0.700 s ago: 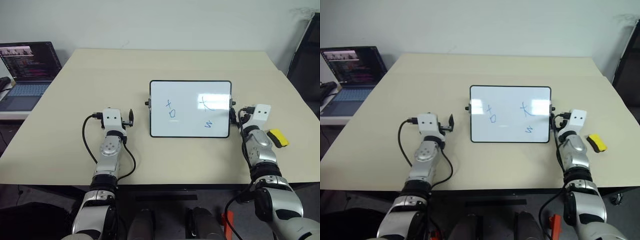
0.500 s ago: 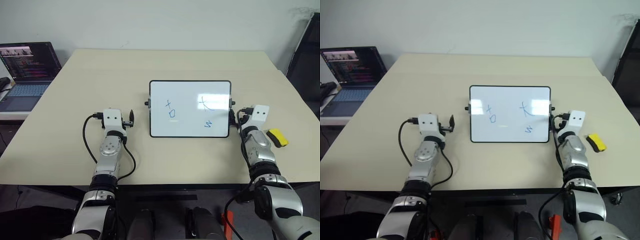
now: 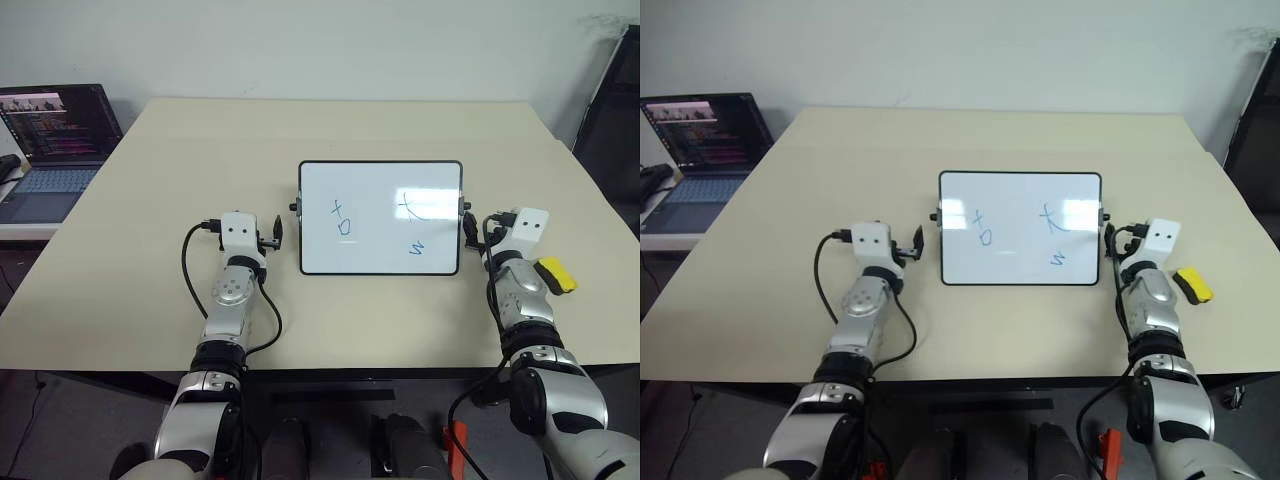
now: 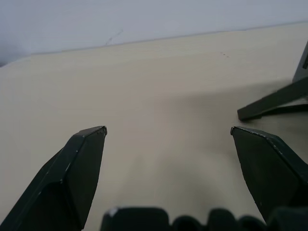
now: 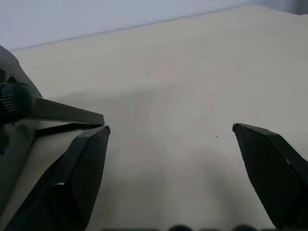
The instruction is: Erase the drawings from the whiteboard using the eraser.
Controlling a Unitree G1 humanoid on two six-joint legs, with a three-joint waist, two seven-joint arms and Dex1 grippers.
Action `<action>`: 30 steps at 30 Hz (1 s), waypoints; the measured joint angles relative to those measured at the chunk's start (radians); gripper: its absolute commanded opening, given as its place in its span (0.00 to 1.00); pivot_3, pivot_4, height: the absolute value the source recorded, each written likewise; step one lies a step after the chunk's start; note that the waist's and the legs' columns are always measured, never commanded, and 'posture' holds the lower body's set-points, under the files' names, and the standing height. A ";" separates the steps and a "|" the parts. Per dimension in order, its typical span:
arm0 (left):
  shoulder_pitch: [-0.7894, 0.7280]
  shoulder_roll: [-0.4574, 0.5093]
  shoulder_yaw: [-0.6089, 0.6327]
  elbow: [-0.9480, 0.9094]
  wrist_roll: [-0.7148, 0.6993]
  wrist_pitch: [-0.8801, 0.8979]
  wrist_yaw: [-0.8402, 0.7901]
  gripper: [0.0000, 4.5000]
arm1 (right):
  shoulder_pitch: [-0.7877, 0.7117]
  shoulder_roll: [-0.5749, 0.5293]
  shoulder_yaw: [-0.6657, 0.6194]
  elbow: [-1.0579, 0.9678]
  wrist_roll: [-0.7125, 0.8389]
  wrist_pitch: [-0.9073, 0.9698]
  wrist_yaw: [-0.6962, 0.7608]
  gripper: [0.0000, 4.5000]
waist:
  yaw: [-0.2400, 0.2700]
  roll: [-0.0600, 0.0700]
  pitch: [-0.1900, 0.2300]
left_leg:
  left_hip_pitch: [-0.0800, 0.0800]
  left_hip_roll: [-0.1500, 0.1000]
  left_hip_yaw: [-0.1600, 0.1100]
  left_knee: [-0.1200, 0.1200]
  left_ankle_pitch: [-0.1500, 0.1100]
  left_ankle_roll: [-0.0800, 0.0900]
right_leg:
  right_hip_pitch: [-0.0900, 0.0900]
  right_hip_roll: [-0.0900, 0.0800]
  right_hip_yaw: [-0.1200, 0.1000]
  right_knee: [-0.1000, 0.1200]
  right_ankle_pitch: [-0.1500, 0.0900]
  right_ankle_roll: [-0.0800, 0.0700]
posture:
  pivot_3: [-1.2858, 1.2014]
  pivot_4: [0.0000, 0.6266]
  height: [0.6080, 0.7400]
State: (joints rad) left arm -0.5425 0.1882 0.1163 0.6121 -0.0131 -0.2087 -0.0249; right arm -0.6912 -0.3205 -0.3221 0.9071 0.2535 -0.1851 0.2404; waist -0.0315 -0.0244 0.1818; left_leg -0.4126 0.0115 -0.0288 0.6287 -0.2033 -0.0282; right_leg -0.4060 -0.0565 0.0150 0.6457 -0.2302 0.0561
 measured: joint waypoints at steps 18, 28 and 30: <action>0.207 0.217 0.030 -0.350 -0.228 0.134 -0.394 1.00 | 0.222 -0.179 -0.012 -0.387 0.098 0.280 0.199 0.99 | 0.000 0.000 0.000 | 0.001 0.001 0.002 0.000 0.000 0.000 | 0.000 0.001 0.001 0.000 0.000 0.000 | 0.52 0.24 1.00; 0.068 0.384 -0.081 -0.754 -0.597 0.692 -0.791 1.00 | 0.299 -0.506 0.004 -0.580 0.140 0.645 0.389 0.99 | 0.018 0.000 0.000 | 0.000 0.001 0.003 0.003 0.000 0.000 | 0.001 0.001 0.002 -0.001 -0.003 0.004 | 0.52 0.24 1.00; 0.024 0.321 -0.147 -0.779 -0.628 0.740 -0.816 1.00 | 0.271 -0.538 0.006 -0.573 0.138 0.678 0.409 0.99 | 0.013 0.000 0.000 | 0.001 0.001 0.004 0.003 0.000 0.000 | 0.002 0.001 0.003 -0.001 -0.003 0.005 | 0.52 0.24 1.00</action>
State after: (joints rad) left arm -0.5187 0.5097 -0.0306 -0.1666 -0.6408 0.5315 -0.8407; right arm -0.4204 -0.8582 -0.3161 0.3342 0.3913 0.4931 0.6494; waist -0.0182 -0.0243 0.1820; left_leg -0.4112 0.0125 -0.0251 0.6316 -0.2034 -0.0281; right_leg -0.4044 -0.0555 0.0181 0.6444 -0.2333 0.0611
